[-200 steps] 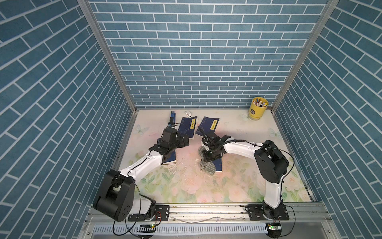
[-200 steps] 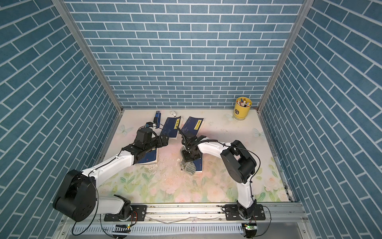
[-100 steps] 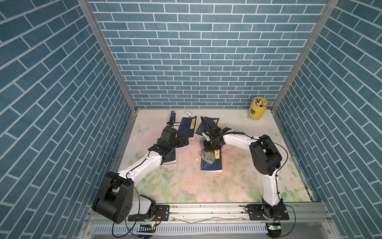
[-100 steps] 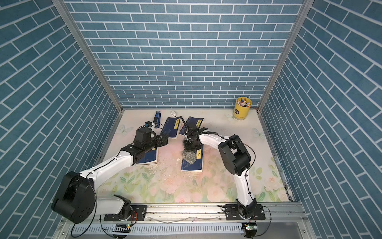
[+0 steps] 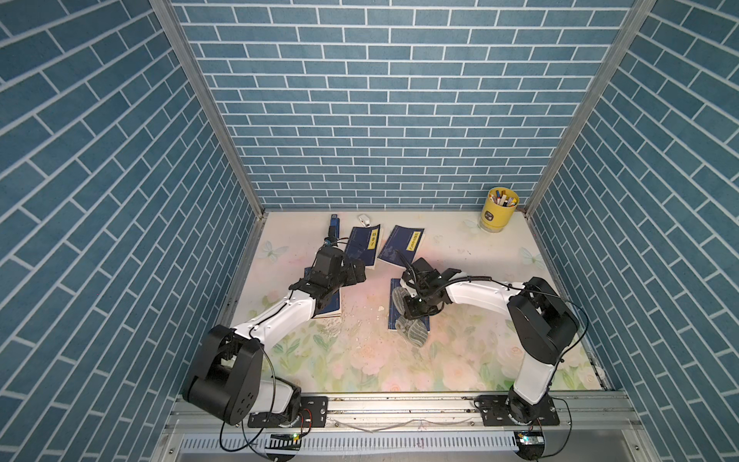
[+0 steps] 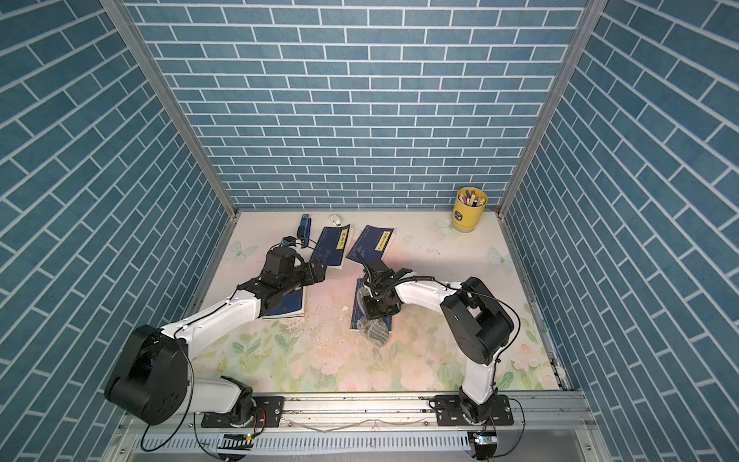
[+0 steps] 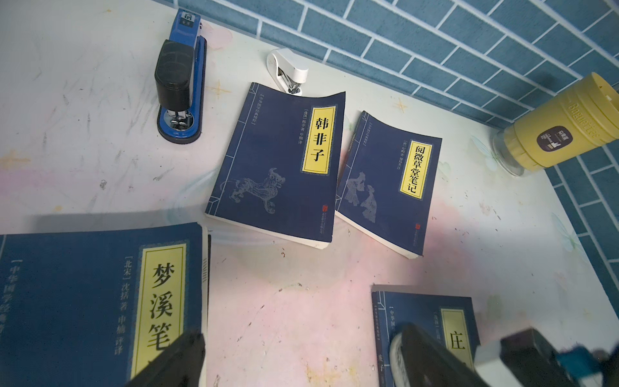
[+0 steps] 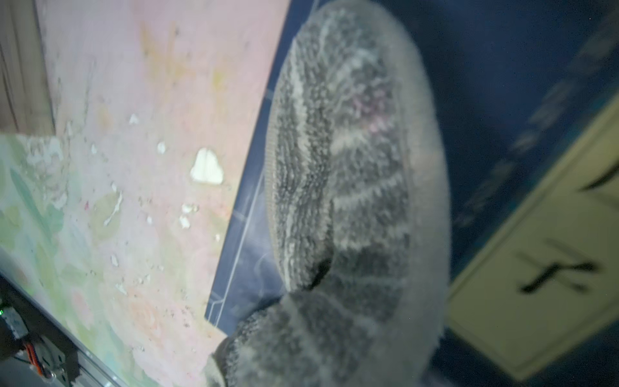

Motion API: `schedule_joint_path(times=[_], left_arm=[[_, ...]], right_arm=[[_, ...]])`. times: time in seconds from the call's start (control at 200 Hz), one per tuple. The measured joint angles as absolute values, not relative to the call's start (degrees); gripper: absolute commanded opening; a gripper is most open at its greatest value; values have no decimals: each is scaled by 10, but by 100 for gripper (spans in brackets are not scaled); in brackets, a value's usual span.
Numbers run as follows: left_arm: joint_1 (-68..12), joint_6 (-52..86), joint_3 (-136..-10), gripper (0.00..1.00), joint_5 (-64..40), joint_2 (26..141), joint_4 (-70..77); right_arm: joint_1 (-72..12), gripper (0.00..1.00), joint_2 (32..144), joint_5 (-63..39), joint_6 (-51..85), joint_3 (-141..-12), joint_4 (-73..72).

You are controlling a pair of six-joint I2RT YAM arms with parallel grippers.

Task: Wipe the cover of the book
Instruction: Wipe the dirt from the cover of the book.

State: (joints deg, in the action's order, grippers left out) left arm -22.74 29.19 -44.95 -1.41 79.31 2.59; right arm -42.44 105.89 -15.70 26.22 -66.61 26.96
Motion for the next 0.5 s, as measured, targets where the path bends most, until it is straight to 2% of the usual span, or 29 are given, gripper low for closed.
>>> schedule_joint_path(times=[0.27, 0.37, 0.5], left_arm=[[-227, 302, -437, 97, -15, 778, 34], [-227, 302, -434, 97, -15, 771, 34], [-227, 302, -433, 97, -13, 768, 35]], right_arm=[[-372, 0, 1183, -154, 230, -840, 295], [-372, 0, 1178, -153, 230, -829, 284], [-382, 0, 1124, -143, 232, -747, 252]])
